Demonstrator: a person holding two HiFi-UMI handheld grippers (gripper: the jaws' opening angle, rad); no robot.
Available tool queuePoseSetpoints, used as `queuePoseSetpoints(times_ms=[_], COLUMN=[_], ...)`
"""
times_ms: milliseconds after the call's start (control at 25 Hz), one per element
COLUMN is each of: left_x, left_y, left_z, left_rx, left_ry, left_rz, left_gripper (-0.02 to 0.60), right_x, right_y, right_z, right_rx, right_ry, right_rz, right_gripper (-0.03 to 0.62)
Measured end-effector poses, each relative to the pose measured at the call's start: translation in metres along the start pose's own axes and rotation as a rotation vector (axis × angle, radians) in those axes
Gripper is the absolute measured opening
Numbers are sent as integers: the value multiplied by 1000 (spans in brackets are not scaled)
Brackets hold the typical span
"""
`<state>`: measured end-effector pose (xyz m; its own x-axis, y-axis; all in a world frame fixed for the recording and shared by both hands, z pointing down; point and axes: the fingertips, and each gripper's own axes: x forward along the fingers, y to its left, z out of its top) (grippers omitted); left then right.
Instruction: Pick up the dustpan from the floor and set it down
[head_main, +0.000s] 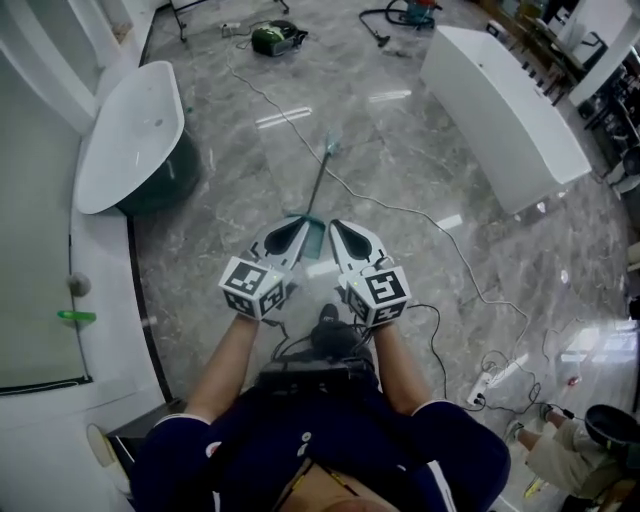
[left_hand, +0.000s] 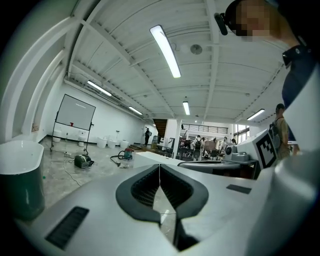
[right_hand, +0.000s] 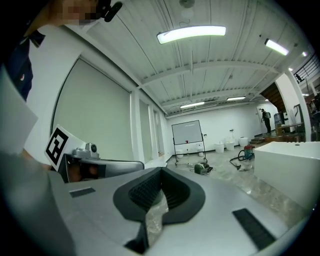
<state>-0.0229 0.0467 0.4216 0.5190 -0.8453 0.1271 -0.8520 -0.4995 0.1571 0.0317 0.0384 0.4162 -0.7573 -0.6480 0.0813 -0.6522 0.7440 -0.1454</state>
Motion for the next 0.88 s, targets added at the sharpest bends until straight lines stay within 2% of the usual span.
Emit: queuePoseSetpoints(times_ms=[240,400,640,880], left_x=[62,83,118,142], left_y=[31,43,50,64], left_z=[18,26,28,34], left_rx=[2,4,-2,-9], left_ry=[19,34,48,51], left_rz=[56,72,54,14], left_gripper=[14,14,14,14], right_x=[38,57,70,84], right_y=[-65,-87,-116,-132], right_z=[16,30,38,46], right_rx=[12,16,18,8], right_ry=[5,-6,-11,-1], right_rz=[38,49,35,-18], right_gripper=[6,6,6,6])
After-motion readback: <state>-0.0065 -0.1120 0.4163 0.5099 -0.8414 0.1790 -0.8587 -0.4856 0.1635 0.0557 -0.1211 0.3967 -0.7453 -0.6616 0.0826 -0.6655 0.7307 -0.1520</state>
